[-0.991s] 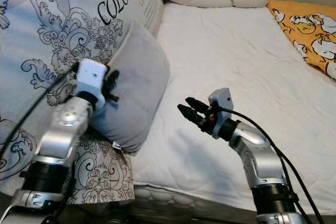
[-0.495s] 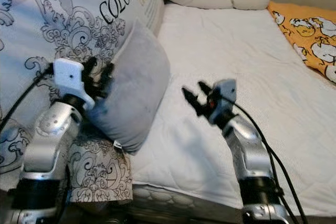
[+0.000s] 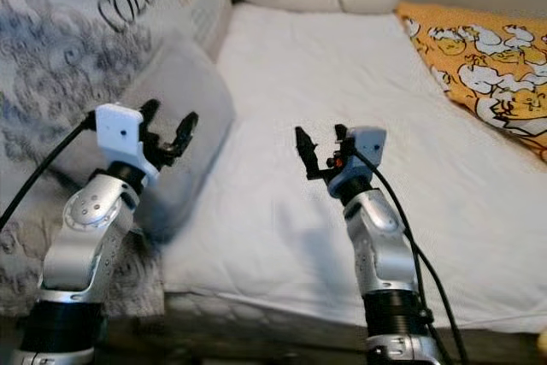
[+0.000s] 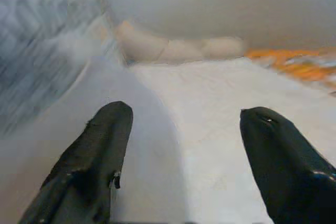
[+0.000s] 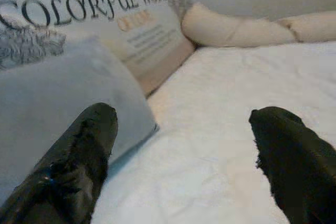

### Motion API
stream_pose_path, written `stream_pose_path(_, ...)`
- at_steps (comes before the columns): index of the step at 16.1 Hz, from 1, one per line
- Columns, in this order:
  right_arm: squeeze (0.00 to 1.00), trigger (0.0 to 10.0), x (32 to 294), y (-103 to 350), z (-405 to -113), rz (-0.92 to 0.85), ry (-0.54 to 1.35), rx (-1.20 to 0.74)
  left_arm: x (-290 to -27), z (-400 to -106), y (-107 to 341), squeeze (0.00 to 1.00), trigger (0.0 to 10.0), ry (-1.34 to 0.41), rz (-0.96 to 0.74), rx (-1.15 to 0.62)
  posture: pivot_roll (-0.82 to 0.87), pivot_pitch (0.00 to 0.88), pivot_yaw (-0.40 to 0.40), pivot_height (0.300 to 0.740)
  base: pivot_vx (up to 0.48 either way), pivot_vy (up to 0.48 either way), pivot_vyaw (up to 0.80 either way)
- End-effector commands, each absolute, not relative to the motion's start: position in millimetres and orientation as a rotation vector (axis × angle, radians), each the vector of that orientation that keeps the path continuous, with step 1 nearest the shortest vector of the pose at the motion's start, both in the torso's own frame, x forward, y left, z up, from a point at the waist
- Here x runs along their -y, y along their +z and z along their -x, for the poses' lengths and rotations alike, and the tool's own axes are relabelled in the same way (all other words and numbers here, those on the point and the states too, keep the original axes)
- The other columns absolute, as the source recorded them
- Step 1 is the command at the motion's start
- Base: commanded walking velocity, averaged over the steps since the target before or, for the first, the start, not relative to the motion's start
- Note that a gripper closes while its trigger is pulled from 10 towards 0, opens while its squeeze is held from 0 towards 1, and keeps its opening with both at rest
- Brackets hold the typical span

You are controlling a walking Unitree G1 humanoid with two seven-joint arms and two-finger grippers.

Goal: Clean up the room

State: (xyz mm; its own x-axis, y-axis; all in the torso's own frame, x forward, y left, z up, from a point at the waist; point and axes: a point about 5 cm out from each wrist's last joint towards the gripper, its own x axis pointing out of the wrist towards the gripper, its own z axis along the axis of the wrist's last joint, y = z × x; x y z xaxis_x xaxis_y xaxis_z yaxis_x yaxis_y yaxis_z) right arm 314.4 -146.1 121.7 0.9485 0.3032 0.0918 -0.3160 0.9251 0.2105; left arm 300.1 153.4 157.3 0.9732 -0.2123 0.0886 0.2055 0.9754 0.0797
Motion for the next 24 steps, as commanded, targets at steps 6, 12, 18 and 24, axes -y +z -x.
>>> stream_pose_path(6, 1.0, 10.0, 160, 112, -316, -0.164, 0.189, -0.002, -175, -288, 114, 1.0, 10.0, -0.108, -0.118, -0.062, -0.03, 0.0, -0.027, 0.74, 0.0, -0.391, 0.0)
stream_pose_path(12, 1.0, 10.0, 156, 92, -311, -0.125, 0.197, -0.095, -180, -286, 101, 1.0, 10.0, -0.083, -0.156, -0.11, -0.03, 0.0, -0.027, 0.74, 0.0, -0.387, 0.0)
stream_pose_path(18, 1.0, 10.0, 155, 83, -311, -0.106, 0.18, -0.145, -181, -288, 94, 1.0, 10.0, -0.069, -0.176, -0.134, -0.03, 0.0, -0.025, 0.74, 0.0, -0.387, 0.0)
stream_pose_path(24, 1.0, 10.0, 158, 82, -313, -0.097, 0.169, -0.137, -176, -290, 94, 1.0, 10.0, -0.07, -0.162, -0.125, -0.03, 0.0, -0.023, 0.74, 0.0, -0.386, 0.0)
